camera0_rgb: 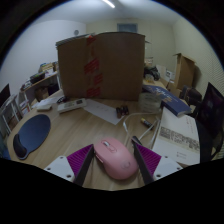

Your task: Arrange mouse

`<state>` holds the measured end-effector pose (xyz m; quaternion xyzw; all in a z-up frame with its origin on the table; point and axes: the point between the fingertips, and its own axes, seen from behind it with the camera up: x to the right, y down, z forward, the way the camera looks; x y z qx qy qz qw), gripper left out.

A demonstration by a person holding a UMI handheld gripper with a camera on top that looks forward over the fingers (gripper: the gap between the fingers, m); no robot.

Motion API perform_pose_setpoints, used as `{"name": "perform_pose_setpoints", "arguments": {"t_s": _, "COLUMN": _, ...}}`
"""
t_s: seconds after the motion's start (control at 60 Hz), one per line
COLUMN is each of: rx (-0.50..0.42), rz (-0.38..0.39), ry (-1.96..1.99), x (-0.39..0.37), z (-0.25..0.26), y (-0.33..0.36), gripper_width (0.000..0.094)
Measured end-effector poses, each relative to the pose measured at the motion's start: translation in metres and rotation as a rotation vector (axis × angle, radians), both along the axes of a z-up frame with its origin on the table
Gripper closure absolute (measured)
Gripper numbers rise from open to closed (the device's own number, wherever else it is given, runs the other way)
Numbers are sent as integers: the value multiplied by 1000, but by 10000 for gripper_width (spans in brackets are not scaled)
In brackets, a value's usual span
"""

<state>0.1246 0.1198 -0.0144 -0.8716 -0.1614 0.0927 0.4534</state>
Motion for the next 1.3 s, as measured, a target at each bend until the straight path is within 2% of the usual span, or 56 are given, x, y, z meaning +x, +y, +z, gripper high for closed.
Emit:
{"name": "perform_pose_setpoints", "arguments": {"t_s": 0.117, "rx": -2, "rz": -38, "ry": 0, "x": 0, "z": -1, "y": 9, "gripper_width": 144}}
{"name": "perform_pose_setpoints", "arguments": {"t_s": 0.133, "rx": -3, "rz": -45, "ry": 0, "x": 0, "z": 0, "y": 10, "gripper_width": 117}}
{"name": "perform_pose_setpoints", "arguments": {"t_s": 0.15, "rx": -4, "rz": -53, "ry": 0, "x": 1, "z": -1, "y": 10, "gripper_width": 198}}
{"name": "perform_pose_setpoints", "arguments": {"t_s": 0.167, "rx": -5, "rz": -61, "ry": -1, "x": 2, "z": -1, "y": 10, "gripper_width": 214}}
{"name": "perform_pose_setpoints", "arguments": {"t_s": 0.267, "rx": -5, "rz": -91, "ry": -3, "x": 3, "z": -1, "y": 10, "gripper_width": 234}}
{"name": "perform_pose_setpoints", "arguments": {"t_s": 0.5, "rx": -29, "rz": -191, "ry": -8, "x": 7, "z": -2, "y": 7, "gripper_width": 246}}
{"name": "perform_pose_setpoints", "arguments": {"t_s": 0.6, "rx": -14, "rz": -207, "ry": -5, "x": 8, "z": -1, "y": 4, "gripper_width": 225}}
{"name": "perform_pose_setpoints", "arguments": {"t_s": 0.683, "rx": -9, "rz": -211, "ry": -13, "x": 8, "z": -1, "y": 2, "gripper_width": 279}}
{"name": "perform_pose_setpoints", "arguments": {"t_s": 0.75, "rx": -5, "rz": -206, "ry": -30, "x": 6, "z": -1, "y": 1, "gripper_width": 377}}
{"name": "perform_pose_setpoints", "arguments": {"t_s": 0.767, "rx": -4, "rz": -203, "ry": -33, "x": 5, "z": -1, "y": 0, "gripper_width": 341}}
{"name": "perform_pose_setpoints", "arguments": {"t_s": 0.783, "rx": -3, "rz": -201, "ry": -34, "x": 4, "z": -1, "y": 0, "gripper_width": 457}}
{"name": "perform_pose_setpoints", "arguments": {"t_s": 0.883, "rx": -1, "rz": -225, "ry": -37, "x": 8, "z": -1, "y": 0, "gripper_width": 489}}
{"name": "perform_pose_setpoints", "arguments": {"t_s": 1.033, "rx": -23, "rz": -310, "ry": 20, "x": 13, "z": 3, "y": -6, "gripper_width": 517}}
{"name": "perform_pose_setpoints", "arguments": {"t_s": 1.1, "rx": -5, "rz": -325, "ry": 30, "x": 9, "z": 23, "y": -11, "gripper_width": 525}}
{"name": "perform_pose_setpoints", "arguments": {"t_s": 1.167, "rx": 70, "rz": -334, "ry": 35, "x": -3, "z": 68, "y": -12, "gripper_width": 524}}
{"name": "perform_pose_setpoints", "arguments": {"t_s": 1.3, "rx": 214, "rz": -305, "ry": 77, "x": -71, "z": 167, "y": -16, "gripper_width": 527}}
